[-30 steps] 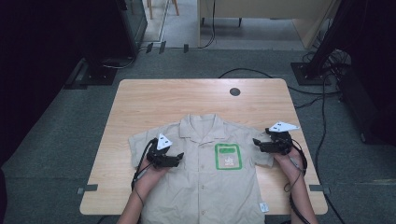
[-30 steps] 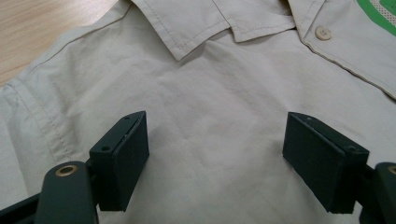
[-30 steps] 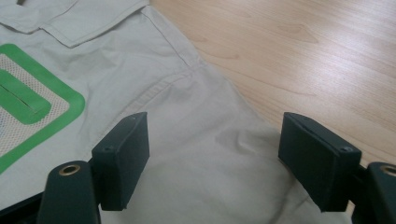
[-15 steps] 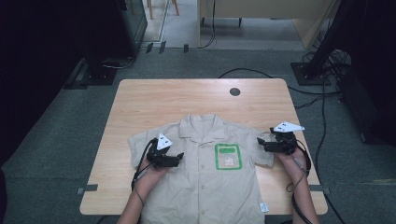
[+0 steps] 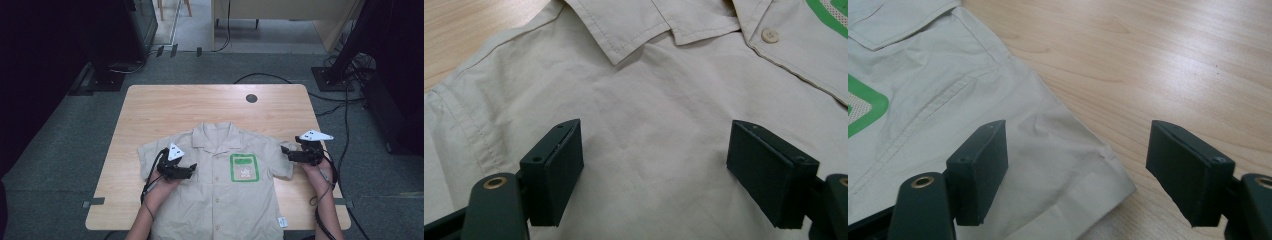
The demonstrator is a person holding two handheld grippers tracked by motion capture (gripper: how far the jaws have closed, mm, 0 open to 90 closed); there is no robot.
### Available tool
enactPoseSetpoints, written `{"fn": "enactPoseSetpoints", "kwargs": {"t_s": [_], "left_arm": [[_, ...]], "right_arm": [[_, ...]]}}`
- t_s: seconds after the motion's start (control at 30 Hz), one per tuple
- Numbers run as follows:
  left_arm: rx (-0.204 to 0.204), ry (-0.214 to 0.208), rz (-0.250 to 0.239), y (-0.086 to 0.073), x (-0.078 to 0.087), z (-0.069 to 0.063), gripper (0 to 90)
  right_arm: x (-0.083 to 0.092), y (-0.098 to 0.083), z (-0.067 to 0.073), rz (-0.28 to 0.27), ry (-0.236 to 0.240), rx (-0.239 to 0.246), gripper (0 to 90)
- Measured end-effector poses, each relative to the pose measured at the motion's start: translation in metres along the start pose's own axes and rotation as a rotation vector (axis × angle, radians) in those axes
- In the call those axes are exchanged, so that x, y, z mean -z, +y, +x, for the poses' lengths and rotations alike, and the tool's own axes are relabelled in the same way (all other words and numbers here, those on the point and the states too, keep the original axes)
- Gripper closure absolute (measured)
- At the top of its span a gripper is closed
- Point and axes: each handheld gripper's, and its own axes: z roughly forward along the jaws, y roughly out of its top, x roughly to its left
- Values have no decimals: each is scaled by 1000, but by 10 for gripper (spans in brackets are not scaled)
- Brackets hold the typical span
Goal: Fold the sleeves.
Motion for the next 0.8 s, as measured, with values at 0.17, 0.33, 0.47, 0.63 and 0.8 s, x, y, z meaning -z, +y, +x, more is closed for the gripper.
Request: {"fn": "enactPoseSetpoints", "kwargs": {"t_s": [0.17, 0.33, 0.47, 0.63, 0.8], "left_arm": [[1, 0, -1, 0, 0, 0, 226], [1, 1, 0, 0, 0, 0, 226], [1, 1, 0, 0, 0, 0, 226], [2, 0, -1, 0, 0, 0, 226], [2, 0, 0, 0, 0, 0, 226]], "right_arm": [[-1, -3, -5, 6, -2, -23, 255], [-3, -6, -10, 23, -18, -52, 297], [-6, -6, -10, 51, -45, -60, 322], [-8, -7, -10, 60, -63, -69, 396], [-4, -6, -8, 72, -79, -80, 589]]}}
